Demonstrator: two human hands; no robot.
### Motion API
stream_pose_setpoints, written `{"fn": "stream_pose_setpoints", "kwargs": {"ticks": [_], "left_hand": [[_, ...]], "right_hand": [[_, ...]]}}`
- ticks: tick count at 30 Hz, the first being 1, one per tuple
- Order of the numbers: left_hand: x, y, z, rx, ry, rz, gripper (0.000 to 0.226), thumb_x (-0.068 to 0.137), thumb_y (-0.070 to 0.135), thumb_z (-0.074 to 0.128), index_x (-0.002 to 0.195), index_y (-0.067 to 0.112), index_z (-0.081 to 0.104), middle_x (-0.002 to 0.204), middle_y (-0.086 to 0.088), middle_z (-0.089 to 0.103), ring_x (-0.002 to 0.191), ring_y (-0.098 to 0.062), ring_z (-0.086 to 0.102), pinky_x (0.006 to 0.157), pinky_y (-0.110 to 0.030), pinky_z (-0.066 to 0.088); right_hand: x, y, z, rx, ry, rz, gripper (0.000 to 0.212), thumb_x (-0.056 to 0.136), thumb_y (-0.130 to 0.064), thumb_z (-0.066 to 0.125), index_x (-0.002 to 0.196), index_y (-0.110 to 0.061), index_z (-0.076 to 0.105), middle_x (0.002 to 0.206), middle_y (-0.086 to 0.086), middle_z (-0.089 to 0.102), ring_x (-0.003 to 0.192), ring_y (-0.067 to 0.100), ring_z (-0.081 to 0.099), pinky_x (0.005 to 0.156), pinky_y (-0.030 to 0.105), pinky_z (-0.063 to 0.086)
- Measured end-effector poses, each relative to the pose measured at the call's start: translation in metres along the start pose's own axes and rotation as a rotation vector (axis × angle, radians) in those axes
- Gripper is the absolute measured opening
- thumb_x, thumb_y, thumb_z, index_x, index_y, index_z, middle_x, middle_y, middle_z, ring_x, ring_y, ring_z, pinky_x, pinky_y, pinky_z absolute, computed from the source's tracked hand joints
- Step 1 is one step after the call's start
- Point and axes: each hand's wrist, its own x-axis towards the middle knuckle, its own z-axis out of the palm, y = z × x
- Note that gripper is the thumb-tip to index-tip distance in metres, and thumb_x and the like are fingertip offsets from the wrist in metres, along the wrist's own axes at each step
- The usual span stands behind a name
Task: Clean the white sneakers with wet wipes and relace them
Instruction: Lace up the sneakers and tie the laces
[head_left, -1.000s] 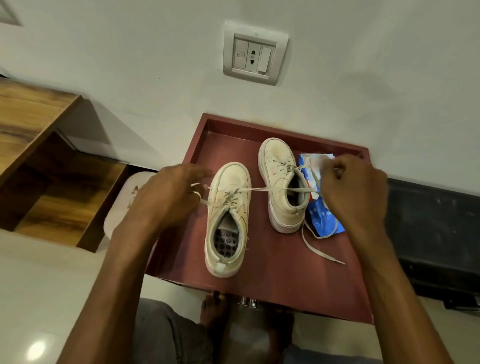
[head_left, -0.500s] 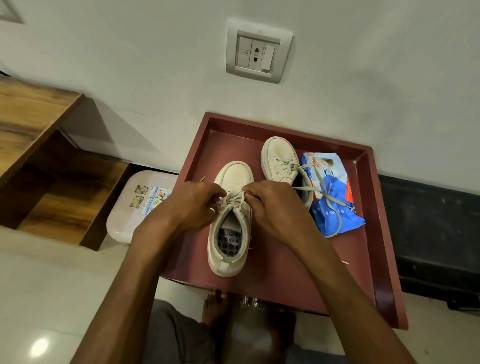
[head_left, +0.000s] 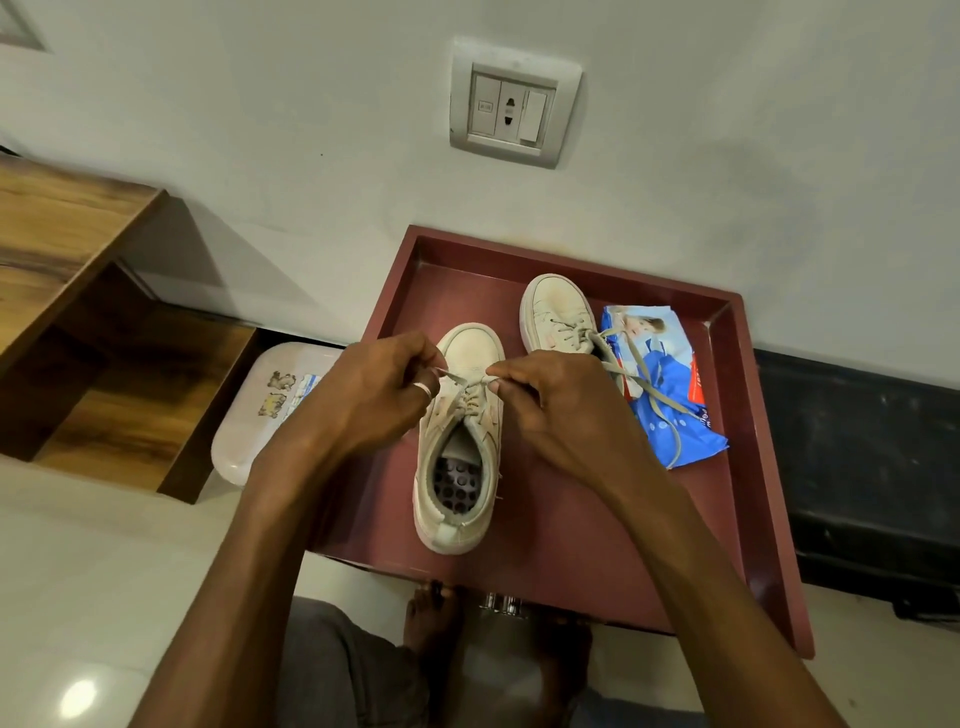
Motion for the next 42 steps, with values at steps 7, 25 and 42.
{"fn": "stream_pose_setpoints", "kwargs": {"ticks": [7,25,42], "left_hand": [[-0.003,-0.008,-0.007,0.092,-0.042,0.064,0.018,0.097,0.036,0.063,0.105,0.027,0.077,0.089,0.016,0.065,0.075,0.002,0.058,0.063,-0.018,0.041],[-0.003,-0.028,-0.008,0.261,-0.084,-0.139,0.010,0.091,0.028,0.071,0.085,0.031,0.078,0.073,0.013,0.066,0.070,-0.009,0.062,0.074,-0.034,0.059],[-0.011,0.000,-0.018,-0.262,-0.183,-0.087,0.021,0.094,0.041,0.065,0.086,0.024,0.076,0.090,0.010,0.075,0.088,-0.002,0.069,0.082,-0.028,0.051]], "right_hand": [[-0.005,0.002,-0.009,0.048,-0.123,0.034,0.025,0.092,-0.040,0.058,0.099,-0.024,0.076,0.086,-0.006,0.070,0.077,0.009,0.062,0.072,0.034,0.052],[-0.011,0.007,-0.011,-0.197,-0.290,0.157,0.027,0.091,-0.041,0.056,0.076,-0.023,0.071,0.055,-0.007,0.054,0.056,0.011,0.051,0.053,0.028,0.037],[-0.016,-0.022,-0.021,0.367,-0.269,0.406,0.029,0.090,-0.046,0.065,0.077,-0.021,0.073,0.069,-0.011,0.069,0.065,-0.002,0.062,0.061,0.017,0.047]]}}
